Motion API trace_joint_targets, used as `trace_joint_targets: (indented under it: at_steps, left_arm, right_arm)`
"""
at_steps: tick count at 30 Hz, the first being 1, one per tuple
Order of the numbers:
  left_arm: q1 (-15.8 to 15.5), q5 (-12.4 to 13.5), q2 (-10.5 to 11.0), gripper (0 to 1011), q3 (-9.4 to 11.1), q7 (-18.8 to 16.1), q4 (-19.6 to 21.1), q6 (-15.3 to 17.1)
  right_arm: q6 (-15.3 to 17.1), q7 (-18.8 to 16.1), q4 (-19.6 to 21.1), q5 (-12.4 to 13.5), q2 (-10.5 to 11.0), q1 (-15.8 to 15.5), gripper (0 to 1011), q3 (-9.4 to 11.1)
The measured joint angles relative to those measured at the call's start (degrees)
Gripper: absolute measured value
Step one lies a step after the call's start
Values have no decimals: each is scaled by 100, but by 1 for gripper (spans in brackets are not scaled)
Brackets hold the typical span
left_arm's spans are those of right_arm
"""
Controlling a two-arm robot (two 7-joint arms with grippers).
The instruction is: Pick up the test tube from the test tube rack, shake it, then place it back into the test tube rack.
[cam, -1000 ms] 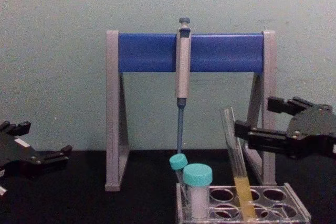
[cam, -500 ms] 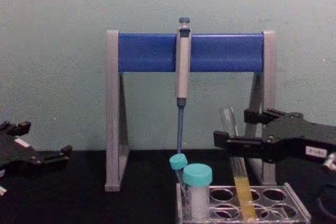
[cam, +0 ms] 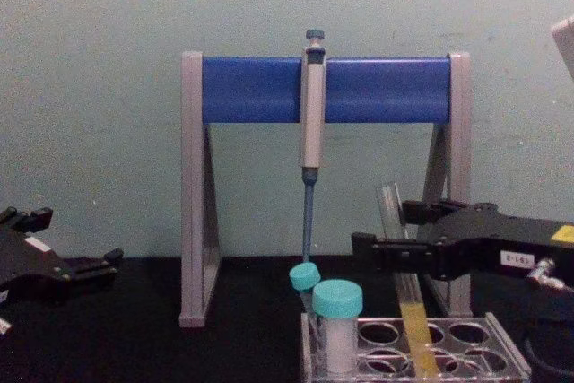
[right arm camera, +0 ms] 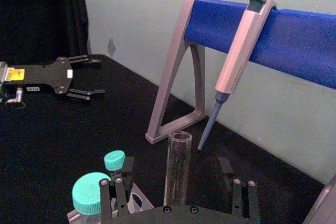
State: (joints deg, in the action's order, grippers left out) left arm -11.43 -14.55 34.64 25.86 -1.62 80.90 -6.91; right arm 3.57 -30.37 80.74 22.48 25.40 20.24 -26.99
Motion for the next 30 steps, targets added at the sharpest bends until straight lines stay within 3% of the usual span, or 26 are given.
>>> trace_joint_targets:
  at_steps: [30]
  left_arm:
    - [0,0,0,1001,0,0,0,0]
  right_arm:
    - [79,22,2,142,-13,-30,1000,49]
